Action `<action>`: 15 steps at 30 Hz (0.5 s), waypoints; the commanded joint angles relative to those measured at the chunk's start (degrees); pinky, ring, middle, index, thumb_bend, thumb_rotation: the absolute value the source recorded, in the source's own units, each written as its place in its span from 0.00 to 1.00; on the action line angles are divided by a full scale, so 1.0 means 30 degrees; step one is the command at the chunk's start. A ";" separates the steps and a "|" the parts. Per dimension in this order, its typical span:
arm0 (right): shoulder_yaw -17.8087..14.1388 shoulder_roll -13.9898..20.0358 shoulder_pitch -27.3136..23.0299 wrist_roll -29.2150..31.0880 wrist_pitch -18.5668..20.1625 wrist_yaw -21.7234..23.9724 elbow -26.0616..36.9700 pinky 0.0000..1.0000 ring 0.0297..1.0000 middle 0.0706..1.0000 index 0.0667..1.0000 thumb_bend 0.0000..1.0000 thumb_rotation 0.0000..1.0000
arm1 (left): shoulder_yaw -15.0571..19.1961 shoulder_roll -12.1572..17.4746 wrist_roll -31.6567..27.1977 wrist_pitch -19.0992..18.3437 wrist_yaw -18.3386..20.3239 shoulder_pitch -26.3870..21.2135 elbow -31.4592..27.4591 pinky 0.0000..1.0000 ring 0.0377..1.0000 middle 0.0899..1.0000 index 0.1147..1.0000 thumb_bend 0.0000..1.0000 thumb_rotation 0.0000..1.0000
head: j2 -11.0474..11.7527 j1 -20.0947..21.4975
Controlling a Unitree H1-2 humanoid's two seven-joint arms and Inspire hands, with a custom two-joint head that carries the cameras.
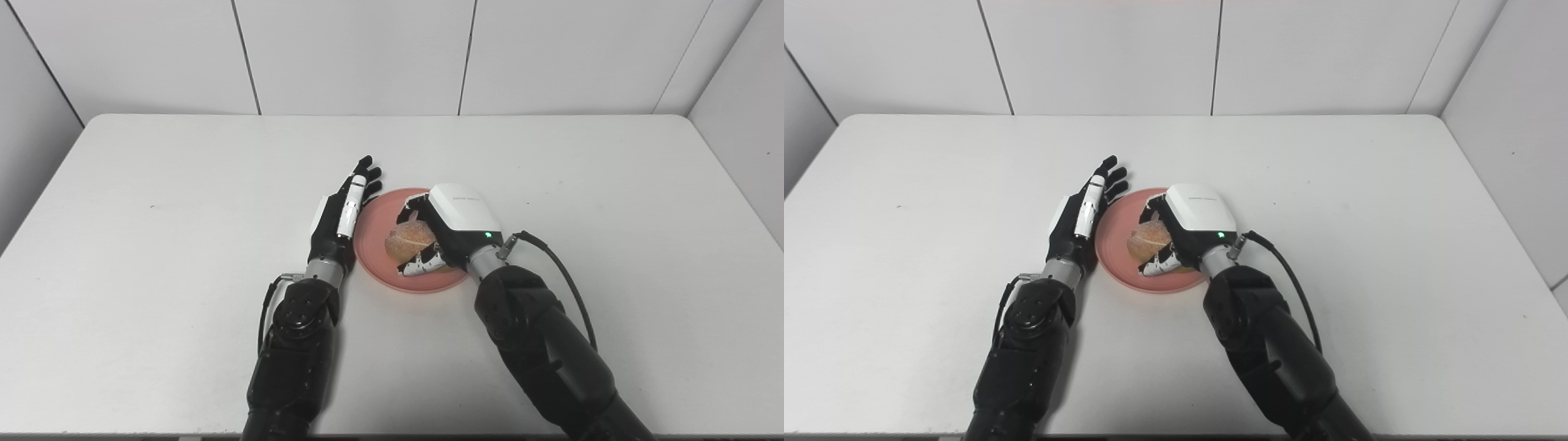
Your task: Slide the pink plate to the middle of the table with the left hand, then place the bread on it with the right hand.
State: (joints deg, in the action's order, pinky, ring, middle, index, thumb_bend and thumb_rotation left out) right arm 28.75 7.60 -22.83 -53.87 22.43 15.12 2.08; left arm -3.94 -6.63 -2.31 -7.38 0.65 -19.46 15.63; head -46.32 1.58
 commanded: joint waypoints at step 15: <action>-0.0048 0.0170 -0.1011 -0.2295 0.1436 0.5334 0.1738 0.86 0.92 0.95 0.95 0.99 0.54 | -0.0407 -0.0084 0.0260 -0.0351 0.0221 -0.0186 -0.0170 0.89 0.90 0.90 0.89 0.34 1.00 | -0.0023 0.0021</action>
State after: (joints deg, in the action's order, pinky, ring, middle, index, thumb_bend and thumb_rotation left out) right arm 28.96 8.11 -24.91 -60.31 26.13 29.68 5.75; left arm -4.35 -6.60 -2.17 -7.53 0.66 -19.46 15.52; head -46.32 1.67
